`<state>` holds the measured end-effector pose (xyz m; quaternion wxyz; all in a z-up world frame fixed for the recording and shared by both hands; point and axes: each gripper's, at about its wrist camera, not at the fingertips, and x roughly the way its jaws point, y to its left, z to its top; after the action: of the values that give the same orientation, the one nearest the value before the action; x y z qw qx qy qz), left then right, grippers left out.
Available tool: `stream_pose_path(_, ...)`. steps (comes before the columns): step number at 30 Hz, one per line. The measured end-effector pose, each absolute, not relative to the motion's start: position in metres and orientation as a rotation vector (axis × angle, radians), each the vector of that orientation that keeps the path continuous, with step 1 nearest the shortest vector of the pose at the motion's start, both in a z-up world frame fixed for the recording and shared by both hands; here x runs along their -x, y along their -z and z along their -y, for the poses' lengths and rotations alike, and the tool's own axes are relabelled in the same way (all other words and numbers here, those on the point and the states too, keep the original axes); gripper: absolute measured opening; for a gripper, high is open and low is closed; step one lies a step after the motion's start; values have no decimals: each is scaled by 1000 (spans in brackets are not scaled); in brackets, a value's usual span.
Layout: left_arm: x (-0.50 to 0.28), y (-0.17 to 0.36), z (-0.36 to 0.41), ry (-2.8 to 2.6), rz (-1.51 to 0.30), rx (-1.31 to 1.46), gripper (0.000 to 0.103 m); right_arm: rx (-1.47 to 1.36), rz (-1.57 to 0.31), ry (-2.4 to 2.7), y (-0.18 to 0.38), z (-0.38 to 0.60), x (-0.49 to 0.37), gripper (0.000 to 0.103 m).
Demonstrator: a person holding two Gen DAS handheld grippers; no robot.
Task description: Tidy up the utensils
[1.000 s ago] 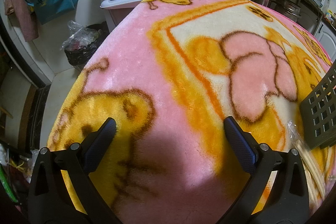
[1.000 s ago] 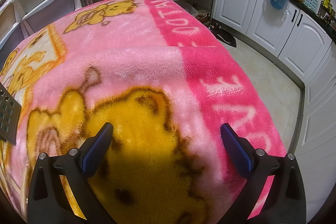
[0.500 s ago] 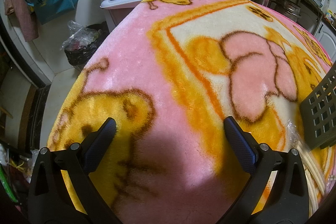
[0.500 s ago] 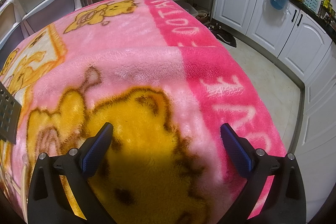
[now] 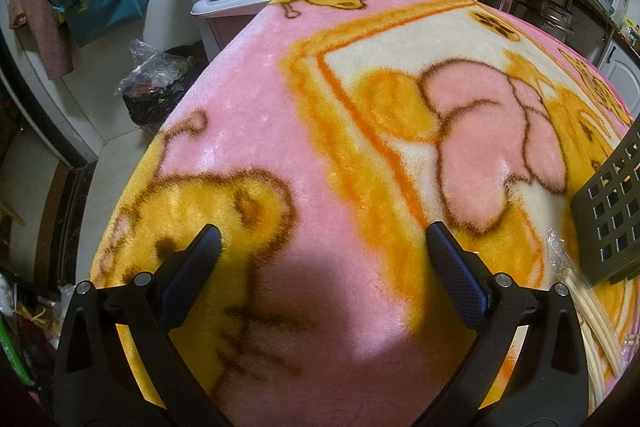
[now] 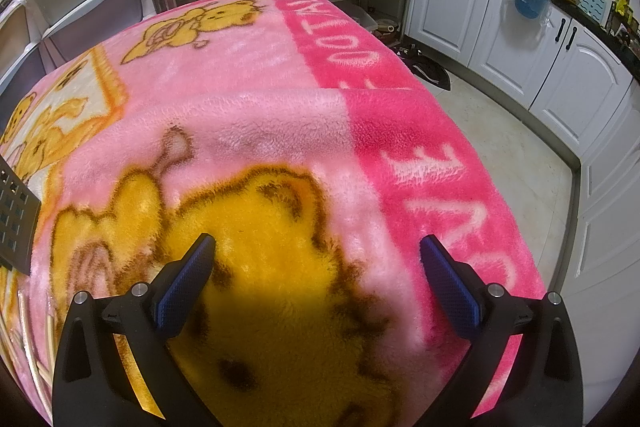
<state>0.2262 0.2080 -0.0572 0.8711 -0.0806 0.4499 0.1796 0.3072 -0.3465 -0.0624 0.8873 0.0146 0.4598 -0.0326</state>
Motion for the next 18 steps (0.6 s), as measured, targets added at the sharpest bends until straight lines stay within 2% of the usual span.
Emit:
stream_pose_path(12, -226, 53, -205, -382, -931, 158, 94, -27, -956, 69, 62, 345, -307, 98)
stream_pose_path(18, -203, 32, -196, -383, -851, 143, 94, -27, -956, 69, 62, 345, -307, 98)
